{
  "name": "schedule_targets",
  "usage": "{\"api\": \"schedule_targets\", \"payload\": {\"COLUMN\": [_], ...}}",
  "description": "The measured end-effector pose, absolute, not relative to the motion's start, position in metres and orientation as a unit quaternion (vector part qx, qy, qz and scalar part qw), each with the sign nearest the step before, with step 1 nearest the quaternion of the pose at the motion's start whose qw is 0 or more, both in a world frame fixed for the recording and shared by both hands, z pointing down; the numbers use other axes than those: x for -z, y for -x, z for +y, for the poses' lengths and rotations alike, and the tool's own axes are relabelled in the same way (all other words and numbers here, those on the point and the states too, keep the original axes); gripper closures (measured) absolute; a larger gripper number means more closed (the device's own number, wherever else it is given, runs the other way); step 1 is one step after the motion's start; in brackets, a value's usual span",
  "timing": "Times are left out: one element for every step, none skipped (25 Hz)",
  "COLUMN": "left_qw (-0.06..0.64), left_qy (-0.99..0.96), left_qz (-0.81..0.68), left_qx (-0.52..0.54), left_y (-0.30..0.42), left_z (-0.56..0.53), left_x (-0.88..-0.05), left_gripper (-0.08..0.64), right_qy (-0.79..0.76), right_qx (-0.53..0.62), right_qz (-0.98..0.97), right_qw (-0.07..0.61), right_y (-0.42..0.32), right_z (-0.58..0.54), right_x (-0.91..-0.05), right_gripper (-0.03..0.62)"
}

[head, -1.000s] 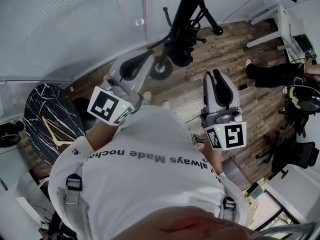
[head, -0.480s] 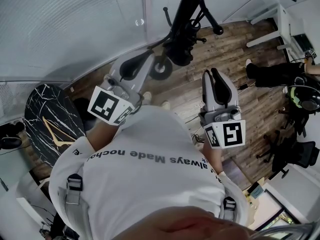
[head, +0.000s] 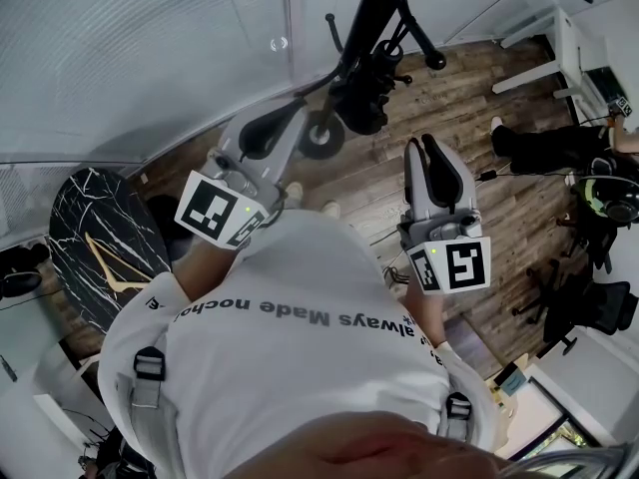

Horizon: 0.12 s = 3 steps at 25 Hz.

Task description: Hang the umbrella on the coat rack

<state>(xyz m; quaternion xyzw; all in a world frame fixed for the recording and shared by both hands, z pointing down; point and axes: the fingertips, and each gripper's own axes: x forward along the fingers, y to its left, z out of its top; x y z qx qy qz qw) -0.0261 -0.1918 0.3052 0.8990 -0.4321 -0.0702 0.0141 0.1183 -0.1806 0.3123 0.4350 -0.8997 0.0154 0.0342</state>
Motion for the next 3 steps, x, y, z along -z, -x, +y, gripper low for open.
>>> {"api": "schedule_targets", "payload": {"left_qw": [0.014, 0.015, 0.015], "left_qy": [-0.899, -0.899, -0.899], "left_qz": [-0.432, -0.432, -0.432], "left_qx": [0.070, 0.070, 0.070], "left_y": [0.0263, 0.0265, 0.0266], "left_z": [-0.1926, -0.1935, -0.1944], "left_x": [-0.3053, -0.3052, -0.3051], "left_gripper": [0.557, 0.557, 0.557], "right_qy": [-0.435, -0.435, -0.435], "right_qx": [-0.016, -0.016, -0.016], "right_qz": [-0.900, -0.900, -0.899], "right_qw": [0.034, 0.035, 0.035], "right_y": [-0.1180, -0.1178, -0.1176], "right_z": [-0.1814, -0.1823, -0.1832], "right_x": [-0.3124, -0.3124, -0.3124], "right_gripper": [0.529, 0.529, 0.529]}}
